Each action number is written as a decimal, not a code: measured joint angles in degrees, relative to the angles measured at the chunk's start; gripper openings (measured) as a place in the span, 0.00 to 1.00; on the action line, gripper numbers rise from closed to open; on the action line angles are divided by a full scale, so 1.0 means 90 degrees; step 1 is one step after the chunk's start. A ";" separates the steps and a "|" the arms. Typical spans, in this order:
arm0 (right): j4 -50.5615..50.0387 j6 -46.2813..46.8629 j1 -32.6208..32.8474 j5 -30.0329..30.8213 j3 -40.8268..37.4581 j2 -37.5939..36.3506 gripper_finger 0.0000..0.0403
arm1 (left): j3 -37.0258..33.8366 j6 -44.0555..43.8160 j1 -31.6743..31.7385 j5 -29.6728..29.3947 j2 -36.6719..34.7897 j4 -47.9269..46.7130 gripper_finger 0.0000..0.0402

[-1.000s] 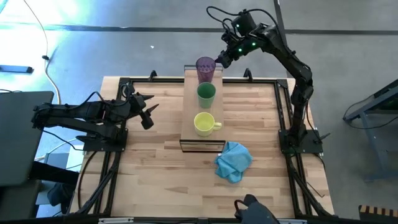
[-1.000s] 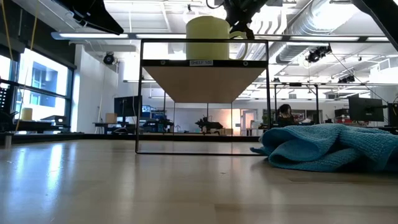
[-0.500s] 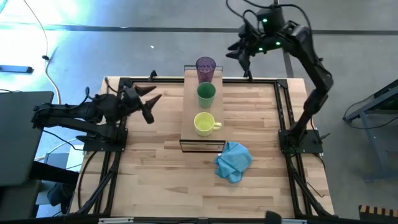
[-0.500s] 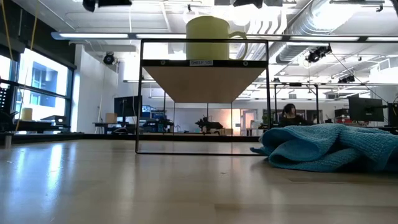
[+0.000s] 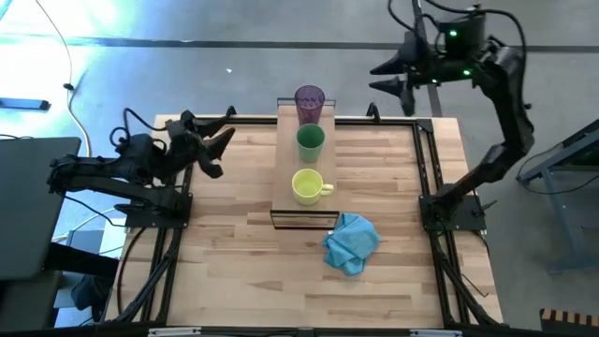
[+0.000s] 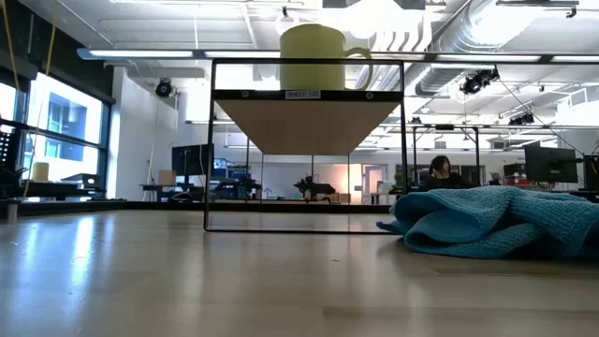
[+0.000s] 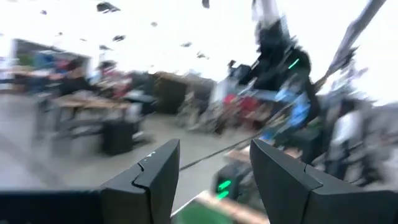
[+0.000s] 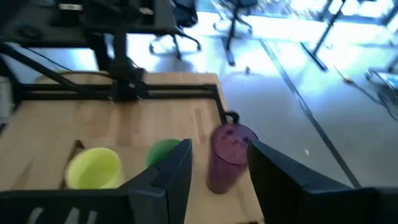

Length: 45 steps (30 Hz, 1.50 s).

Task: Stack small to large cups/mugs on shelf
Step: Return to Home Position

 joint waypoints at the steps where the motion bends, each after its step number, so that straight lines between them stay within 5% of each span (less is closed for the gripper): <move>1: 0.0001 -0.0060 0.0000 -0.0164 -0.0003 -0.0069 0.36 | 0.0001 -0.0066 0.0000 0.0212 0.0000 0.0176 0.46; 7: -0.0314 -0.0559 0.0002 -0.1132 -0.0017 -0.0380 0.36 | 0.0002 0.0301 0.0000 0.1388 -0.0022 0.0569 0.46; 20: 0.0050 -0.0540 0.0039 -0.2837 -0.0022 -0.0398 0.36 | 0.0000 0.0568 0.0000 0.1393 0.0015 0.0428 0.46; 28: -0.0819 0.1176 0.0095 -0.2336 -0.0027 -0.0031 0.36 | -0.0002 0.0385 0.0000 0.1390 0.0022 -0.0281 0.46; 32: -0.1441 0.1702 0.0100 -0.1449 -0.0027 0.0184 0.36 | 0.0000 0.0194 0.0000 0.1391 0.0003 -0.0057 0.46; 45: -0.0410 0.0164 0.0168 -0.1357 -0.0027 -0.0183 0.36 | -0.0002 0.0400 0.0000 0.1601 -0.0185 0.0013 0.46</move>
